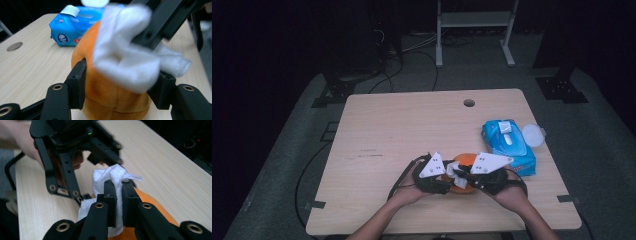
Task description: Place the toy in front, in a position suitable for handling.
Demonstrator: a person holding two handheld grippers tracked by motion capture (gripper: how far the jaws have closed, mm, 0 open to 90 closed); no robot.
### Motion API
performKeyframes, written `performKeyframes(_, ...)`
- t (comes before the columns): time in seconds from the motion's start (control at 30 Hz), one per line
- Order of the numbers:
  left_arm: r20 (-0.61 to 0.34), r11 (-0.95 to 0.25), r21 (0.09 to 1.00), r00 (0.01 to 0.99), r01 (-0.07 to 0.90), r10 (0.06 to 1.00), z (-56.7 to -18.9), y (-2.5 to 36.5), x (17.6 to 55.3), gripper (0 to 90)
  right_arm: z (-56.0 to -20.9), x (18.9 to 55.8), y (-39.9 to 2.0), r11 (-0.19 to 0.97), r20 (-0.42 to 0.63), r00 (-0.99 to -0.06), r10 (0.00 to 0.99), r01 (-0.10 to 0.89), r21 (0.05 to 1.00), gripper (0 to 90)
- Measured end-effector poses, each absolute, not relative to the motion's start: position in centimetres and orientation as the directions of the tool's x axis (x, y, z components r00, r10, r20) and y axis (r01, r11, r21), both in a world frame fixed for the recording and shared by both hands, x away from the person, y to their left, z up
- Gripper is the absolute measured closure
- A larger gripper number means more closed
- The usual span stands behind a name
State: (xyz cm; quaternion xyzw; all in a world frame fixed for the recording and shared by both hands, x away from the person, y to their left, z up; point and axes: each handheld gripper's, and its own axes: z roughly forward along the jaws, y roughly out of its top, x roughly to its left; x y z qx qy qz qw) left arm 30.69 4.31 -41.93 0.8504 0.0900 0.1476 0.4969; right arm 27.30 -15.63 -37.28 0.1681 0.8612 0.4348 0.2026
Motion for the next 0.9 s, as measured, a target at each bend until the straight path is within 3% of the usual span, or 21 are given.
performKeyframes(0.13,0.194,-0.513,0.858,0.939,-0.022,0.284,-42.3,4.8,30.7,41.0,-37.5,27.6,-15.7,0.571,-0.205,-0.856,0.475,0.123,0.812,83.3)
performKeyframes(0.33,0.190,-0.518,0.855,0.943,-0.023,0.272,-42.6,5.6,31.2,39.4,-37.4,28.9,-19.2,0.538,-0.181,-0.803,0.568,0.196,0.820,83.3)
performKeyframes(0.4,0.132,-0.497,0.867,0.951,0.026,0.280,-42.7,5.3,31.5,31.6,-37.8,29.3,-20.0,0.517,-0.151,-0.800,0.581,0.220,0.827,83.4)
performKeyframes(0.47,0.052,-0.482,0.870,0.952,0.104,0.301,-42.6,5.0,31.9,18.0,-38.0,29.2,-19.7,0.523,-0.154,-0.801,0.579,0.221,0.823,83.4)
performKeyframes(0.53,0.014,-0.462,0.877,0.954,0.132,0.299,-42.5,5.0,32.0,13.9,-38.1,28.9,-18.8,0.535,-0.162,-0.811,0.562,0.206,0.820,83.4)
performKeyframes(0.7,0.080,-0.491,0.868,0.954,0.077,0.290,-42.8,5.4,31.7,27.5,-38.1,28.0,-16.6,0.569,-0.191,-0.847,0.497,0.151,0.808,83.3)
performKeyframes(0.9,0.071,-0.473,0.877,0.951,0.084,0.300,-43.0,7.0,32.5,36.3,-38.1,28.9,-18.7,0.541,-0.169,-0.813,0.557,0.202,0.816,83.3)
